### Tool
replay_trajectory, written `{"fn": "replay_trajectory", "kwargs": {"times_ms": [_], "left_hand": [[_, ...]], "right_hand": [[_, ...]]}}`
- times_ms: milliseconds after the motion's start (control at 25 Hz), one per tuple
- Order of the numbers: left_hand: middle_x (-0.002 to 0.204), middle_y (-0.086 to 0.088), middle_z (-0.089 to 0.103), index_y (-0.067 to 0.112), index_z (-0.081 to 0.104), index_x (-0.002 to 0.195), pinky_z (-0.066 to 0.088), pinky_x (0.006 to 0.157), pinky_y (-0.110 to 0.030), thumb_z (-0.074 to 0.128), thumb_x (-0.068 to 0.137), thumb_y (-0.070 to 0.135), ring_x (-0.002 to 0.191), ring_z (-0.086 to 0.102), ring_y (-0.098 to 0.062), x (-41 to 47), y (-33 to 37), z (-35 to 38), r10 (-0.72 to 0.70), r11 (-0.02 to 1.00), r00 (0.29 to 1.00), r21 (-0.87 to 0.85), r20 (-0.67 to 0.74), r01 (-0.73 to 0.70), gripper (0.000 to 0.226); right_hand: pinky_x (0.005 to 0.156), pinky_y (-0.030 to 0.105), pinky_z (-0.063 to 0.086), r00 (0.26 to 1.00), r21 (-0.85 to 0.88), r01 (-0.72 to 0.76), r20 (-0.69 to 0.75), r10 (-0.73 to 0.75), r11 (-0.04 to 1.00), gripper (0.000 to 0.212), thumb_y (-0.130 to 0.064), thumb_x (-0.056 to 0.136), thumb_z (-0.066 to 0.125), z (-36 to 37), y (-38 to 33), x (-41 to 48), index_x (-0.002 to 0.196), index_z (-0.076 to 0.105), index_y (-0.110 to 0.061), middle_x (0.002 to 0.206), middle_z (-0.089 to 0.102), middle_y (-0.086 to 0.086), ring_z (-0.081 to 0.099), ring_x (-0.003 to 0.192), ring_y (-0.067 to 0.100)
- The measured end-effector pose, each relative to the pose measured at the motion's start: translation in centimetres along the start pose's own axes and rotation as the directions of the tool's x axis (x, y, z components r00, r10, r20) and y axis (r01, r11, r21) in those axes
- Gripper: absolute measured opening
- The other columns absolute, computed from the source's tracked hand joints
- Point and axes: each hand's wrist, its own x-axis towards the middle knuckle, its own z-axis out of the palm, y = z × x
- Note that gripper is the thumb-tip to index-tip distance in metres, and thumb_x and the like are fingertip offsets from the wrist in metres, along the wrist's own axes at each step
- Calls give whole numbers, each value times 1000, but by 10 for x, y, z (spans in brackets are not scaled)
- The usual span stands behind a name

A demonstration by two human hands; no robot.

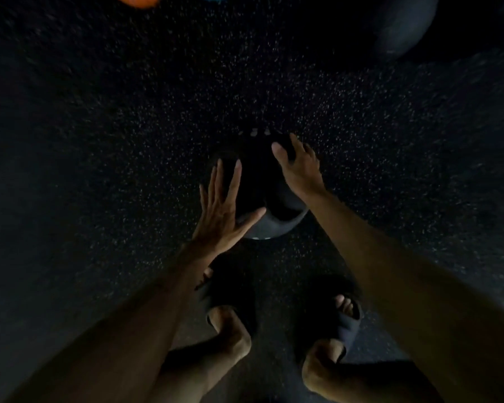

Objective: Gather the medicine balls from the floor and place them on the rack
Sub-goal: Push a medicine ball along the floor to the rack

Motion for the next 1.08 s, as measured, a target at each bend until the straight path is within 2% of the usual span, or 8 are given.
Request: {"fn": "replay_trajectory", "kwargs": {"times_ms": [160,360,440,560,720,840,960,1080], "left_hand": [[168,-7,1,48,-8,155,6,119,-67,31,86,81,154,-1,-26,75,7,-16,-87,996,993,29,-80,90,86],[156,-2,39,49,30,150,17,118,-61,27,84,86,145,31,-30,190,22,-44,-273,958,958,-114,-91,262,76],[148,-3,49,38,43,146,28,114,-59,29,84,84,137,43,-30,236,26,-58,-276,951,953,-182,-124,251,79],[138,-4,57,26,55,136,36,110,-51,37,96,66,129,51,-26,264,36,-54,-125,988,938,-128,-322,88,60],[158,-6,35,30,40,150,22,121,-51,37,97,63,148,29,-26,235,28,-21,181,983,823,105,-538,-148,63],[166,-1,15,45,22,154,10,120,-57,33,94,72,154,10,-25,242,19,-18,120,992,868,30,-481,-121,67],[165,-2,17,49,25,152,13,118,-64,35,94,71,152,13,-27,292,26,-52,50,996,916,-51,-398,-77,63],[163,-12,19,44,26,154,14,118,-62,38,95,69,149,17,-37,344,39,-86,-102,983,943,-176,-316,48,65]], "right_hand": [[116,58,29,998,24,6,-58,-5,1000,89,-82,85,30,-13,-22,53,155,29,-28,157,36,11,32,144,36],[125,52,16,902,10,315,-313,-296,949,66,-58,101,39,8,3,22,157,26,-27,166,15,1,5,155,22],[126,46,9,844,0,400,-389,-369,917,68,-58,100,41,14,7,34,158,18,-31,168,7,-4,-2,155,16],[124,50,15,841,75,352,-463,-280,933,68,-67,97,32,-5,-12,87,156,23,-35,166,16,-2,10,154,20],[116,52,32,894,127,208,-426,-137,970,90,-85,82,19,-49,-43,173,149,43,-30,153,43,7,38,140,30],[105,52,45,855,190,231,-507,-106,954,73,-68,93,33,-63,-65,190,141,50,-16,137,53,13,49,127,31],[114,51,36,744,9,379,-597,-299,925,57,-54,102,39,-33,-60,164,149,37,-21,150,36,13,35,139,29],[124,54,11,772,-77,378,-523,-360,922,68,-61,101,34,-8,-50,157,159,11,-34,168,1,3,-2,155,25]]}}
